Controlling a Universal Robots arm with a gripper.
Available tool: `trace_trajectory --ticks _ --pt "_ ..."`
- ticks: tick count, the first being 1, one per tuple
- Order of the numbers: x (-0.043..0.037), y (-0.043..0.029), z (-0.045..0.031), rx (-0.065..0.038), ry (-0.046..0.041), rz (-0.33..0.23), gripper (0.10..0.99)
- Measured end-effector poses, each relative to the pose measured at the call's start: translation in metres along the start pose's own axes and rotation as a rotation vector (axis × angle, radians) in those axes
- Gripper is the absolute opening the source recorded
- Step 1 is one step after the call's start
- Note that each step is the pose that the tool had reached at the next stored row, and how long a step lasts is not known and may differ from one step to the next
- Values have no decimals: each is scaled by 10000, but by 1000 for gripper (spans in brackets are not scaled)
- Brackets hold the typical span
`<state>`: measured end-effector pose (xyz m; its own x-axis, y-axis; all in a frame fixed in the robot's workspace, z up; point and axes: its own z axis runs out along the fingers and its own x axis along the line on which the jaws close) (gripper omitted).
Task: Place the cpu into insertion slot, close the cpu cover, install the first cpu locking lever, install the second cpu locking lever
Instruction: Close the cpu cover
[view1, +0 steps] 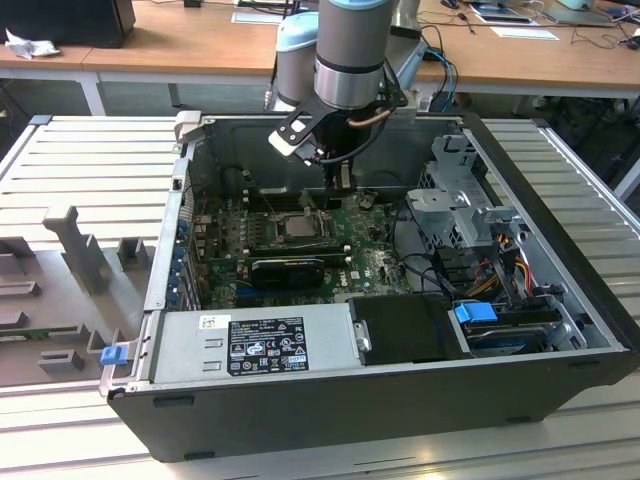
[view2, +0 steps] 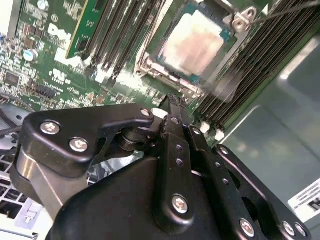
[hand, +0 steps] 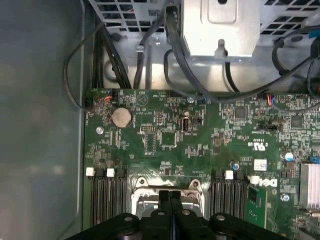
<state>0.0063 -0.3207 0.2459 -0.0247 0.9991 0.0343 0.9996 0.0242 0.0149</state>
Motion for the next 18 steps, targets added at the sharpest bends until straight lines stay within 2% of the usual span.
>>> trace_trajectory --ticks 3,5,10,13,18 --pt "3 -101 -1 -2 0 -2 106" --pt "3 -139 22 -3 0 -12 106" --pt "-4 -169 151 11 8 -405 106" --pt "-5 -201 165 14 5 -410 106" --pt "-2 -299 166 12 8 -409 106"
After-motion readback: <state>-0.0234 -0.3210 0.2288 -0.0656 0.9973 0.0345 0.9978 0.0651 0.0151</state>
